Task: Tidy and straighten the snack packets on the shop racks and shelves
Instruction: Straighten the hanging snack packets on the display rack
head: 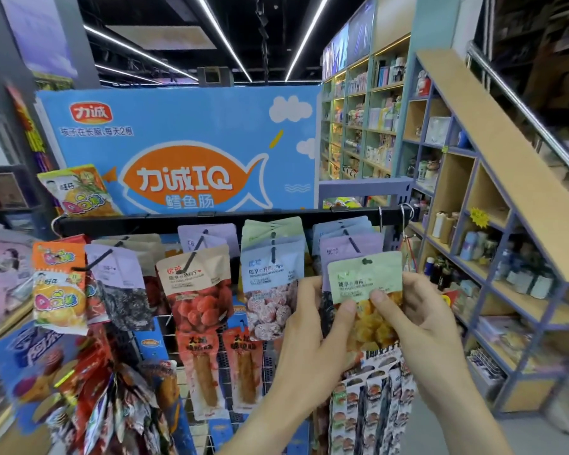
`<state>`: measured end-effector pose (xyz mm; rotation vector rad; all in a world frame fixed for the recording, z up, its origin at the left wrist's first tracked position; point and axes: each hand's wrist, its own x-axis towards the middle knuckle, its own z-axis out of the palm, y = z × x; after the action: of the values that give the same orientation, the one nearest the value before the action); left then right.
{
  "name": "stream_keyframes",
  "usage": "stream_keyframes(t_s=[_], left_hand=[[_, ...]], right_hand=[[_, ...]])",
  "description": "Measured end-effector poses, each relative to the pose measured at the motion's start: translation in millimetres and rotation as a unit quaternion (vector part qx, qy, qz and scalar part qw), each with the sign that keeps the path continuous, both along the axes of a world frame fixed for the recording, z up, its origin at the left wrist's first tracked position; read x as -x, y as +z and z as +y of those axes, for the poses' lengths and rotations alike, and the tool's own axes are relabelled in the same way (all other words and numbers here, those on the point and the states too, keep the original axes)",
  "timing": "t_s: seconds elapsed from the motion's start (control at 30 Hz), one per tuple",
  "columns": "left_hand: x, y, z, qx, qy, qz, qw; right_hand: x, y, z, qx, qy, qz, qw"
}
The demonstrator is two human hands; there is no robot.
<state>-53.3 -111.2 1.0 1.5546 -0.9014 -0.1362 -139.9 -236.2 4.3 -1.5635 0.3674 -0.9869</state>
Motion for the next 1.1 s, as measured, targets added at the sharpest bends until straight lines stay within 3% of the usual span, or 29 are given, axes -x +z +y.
stream_keyframes(t_s=[0.2, 0.33, 0.57, 0.7, 0.87, 1.1], left_hand=[[12, -1, 5, 0.054, -0.019, 0.025, 0.998], [13, -6, 5, 0.054, 0.041, -0.028, 0.997], [24, 6, 1, 0.04, 0.003, 0.036, 0.999], [23, 4, 0, 0.05, 0.014, 0.041, 0.998], [21, -1, -4, 0.045, 0.042, 0.003, 0.998], [21, 3, -9, 0.022, 0.009, 0.037, 0.999]], right_hand=[[16, 0, 11, -0.037, 0.011, -0.032, 0.999], [17, 1, 13, -0.038, -0.006, -0.052, 0.998], [28, 7, 13, -0.013, 0.002, -0.057, 0.998], [31, 1, -2, -0.113, -0.02, -0.091, 0.989], [8, -2, -20, -0.269, 0.065, -0.106, 0.955], [-3, -3, -21, -0.28, 0.108, -0.096, 0.949]])
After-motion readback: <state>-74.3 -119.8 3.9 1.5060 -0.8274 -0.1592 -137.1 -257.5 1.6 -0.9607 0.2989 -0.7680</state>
